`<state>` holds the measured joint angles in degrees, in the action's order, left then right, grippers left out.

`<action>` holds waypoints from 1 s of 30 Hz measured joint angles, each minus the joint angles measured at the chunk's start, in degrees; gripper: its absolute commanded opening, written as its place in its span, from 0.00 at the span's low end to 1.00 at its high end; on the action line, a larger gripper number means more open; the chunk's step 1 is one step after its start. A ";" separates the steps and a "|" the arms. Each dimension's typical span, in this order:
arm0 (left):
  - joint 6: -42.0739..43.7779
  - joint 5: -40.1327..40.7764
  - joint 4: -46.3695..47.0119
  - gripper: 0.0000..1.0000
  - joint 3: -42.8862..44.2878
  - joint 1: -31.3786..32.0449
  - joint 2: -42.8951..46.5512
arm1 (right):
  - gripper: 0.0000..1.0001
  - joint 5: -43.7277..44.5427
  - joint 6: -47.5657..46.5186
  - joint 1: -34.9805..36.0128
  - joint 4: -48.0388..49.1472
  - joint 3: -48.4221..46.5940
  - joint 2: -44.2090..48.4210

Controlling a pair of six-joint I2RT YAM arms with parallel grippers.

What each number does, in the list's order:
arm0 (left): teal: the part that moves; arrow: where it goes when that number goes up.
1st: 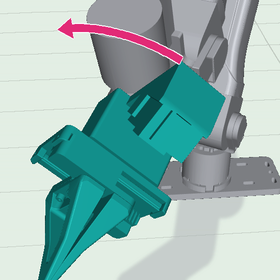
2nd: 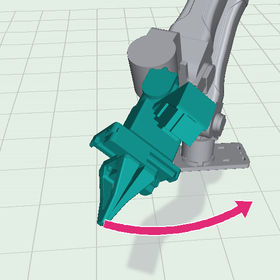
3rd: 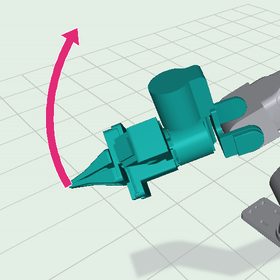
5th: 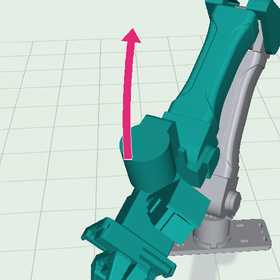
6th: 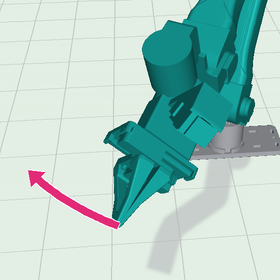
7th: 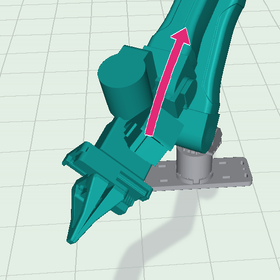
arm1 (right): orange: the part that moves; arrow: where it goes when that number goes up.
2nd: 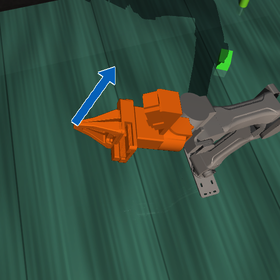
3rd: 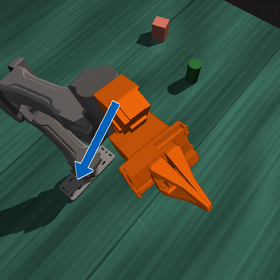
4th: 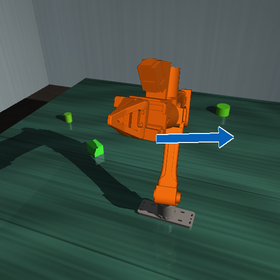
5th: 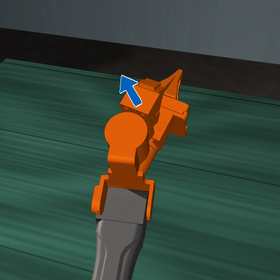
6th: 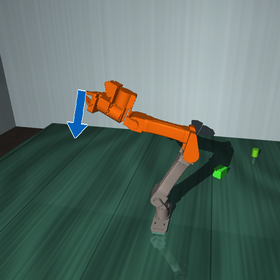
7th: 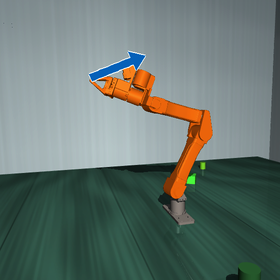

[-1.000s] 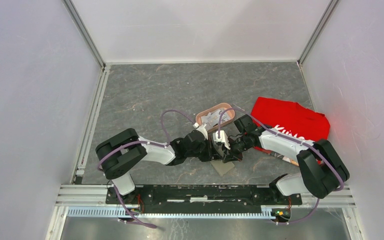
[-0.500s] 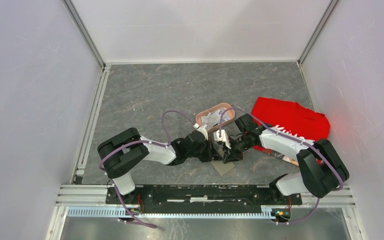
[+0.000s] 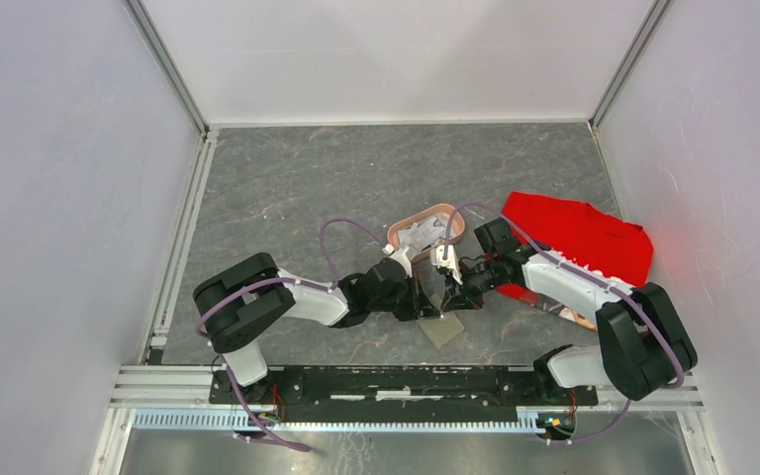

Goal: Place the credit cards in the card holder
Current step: Close the card holder at the center of the board.

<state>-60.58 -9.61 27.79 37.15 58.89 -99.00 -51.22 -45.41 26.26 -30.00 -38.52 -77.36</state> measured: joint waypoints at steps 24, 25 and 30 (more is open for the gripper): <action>-0.02 0.07 0.00 0.02 -0.13 0.00 -0.02 | 0.04 10.10 0.55 5.88 2.60 -0.33 -2.99; -0.22 0.11 0.20 0.02 -0.26 0.00 -0.02 | 0.04 10.45 0.55 6.16 2.67 -0.33 -2.89; -1.11 0.46 1.60 0.05 -1.46 -0.04 0.39 | 0.13 12.07 0.17 7.63 3.02 -0.35 -2.43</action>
<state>-61.69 -9.15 29.39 35.68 58.85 -98.61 -39.16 -45.23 33.89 -26.98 -38.87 -79.79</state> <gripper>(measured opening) 0.027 0.045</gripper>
